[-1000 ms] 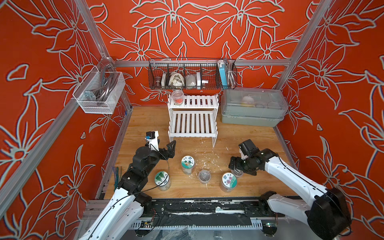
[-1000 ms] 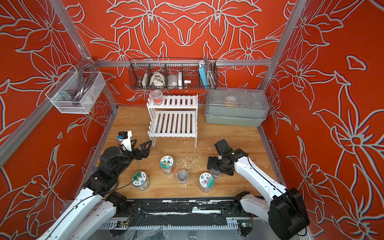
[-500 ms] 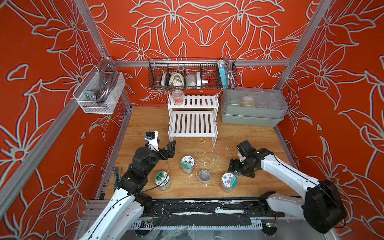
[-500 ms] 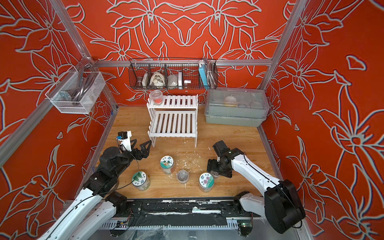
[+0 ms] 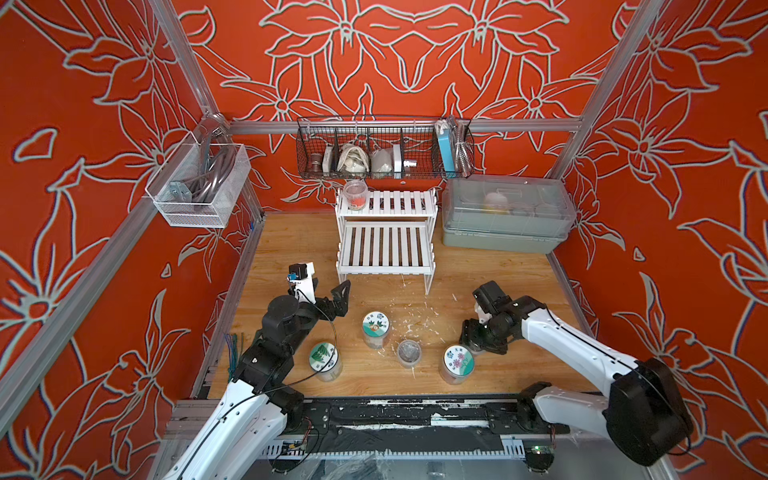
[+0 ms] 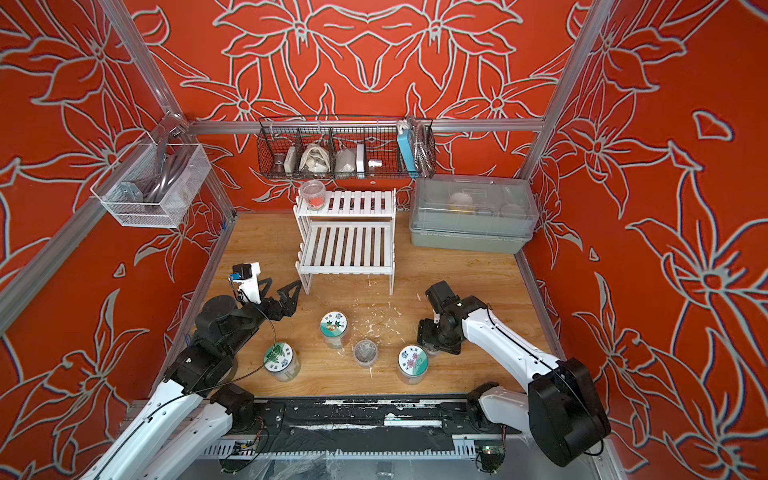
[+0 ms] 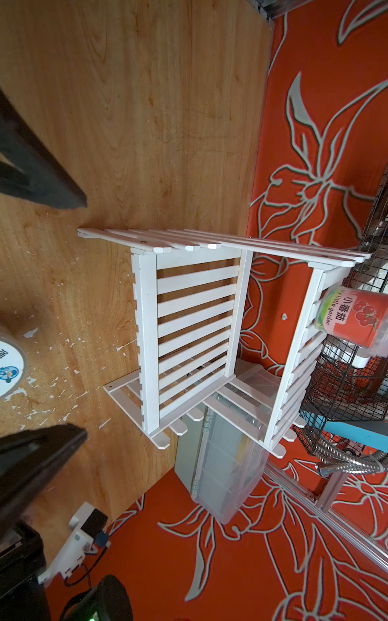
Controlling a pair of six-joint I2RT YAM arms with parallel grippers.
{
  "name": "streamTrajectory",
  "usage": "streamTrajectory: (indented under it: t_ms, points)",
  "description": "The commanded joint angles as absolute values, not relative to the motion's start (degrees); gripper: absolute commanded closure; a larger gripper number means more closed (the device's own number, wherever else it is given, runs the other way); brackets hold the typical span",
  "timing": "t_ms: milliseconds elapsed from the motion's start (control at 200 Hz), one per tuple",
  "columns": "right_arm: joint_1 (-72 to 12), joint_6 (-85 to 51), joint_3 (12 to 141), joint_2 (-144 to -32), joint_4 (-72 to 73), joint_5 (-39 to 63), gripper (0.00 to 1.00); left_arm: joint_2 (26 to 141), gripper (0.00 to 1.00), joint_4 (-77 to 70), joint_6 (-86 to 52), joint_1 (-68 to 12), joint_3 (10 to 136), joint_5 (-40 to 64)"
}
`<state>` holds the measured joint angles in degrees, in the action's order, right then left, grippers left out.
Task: Place the seed container on the shelf
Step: Pick up the seed jar at the center of the board.
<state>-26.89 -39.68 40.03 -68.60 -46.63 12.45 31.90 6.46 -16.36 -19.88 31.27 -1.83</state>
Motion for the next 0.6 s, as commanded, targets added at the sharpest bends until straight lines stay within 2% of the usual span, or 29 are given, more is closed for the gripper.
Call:
streamTrajectory:
  t_ms: [0, 360, 596]
  points:
    - [-26.7, -37.9, 41.7, -68.4, -50.1, 10.6, 0.27, 31.3, 0.01, 6.0, -16.4, -19.7, 30.9, -2.1]
    - [-26.7, -31.3, 55.7, -66.7, -63.8, 7.7, 0.31, 31.9, 0.01, 6.5, -17.1, -19.7, 32.4, 0.0]
    - [-26.7, -25.8, 70.2, -68.2, -71.7, 11.4, 0.32, 35.0, 0.01, 7.1, -16.5, -19.7, 37.3, 9.1]
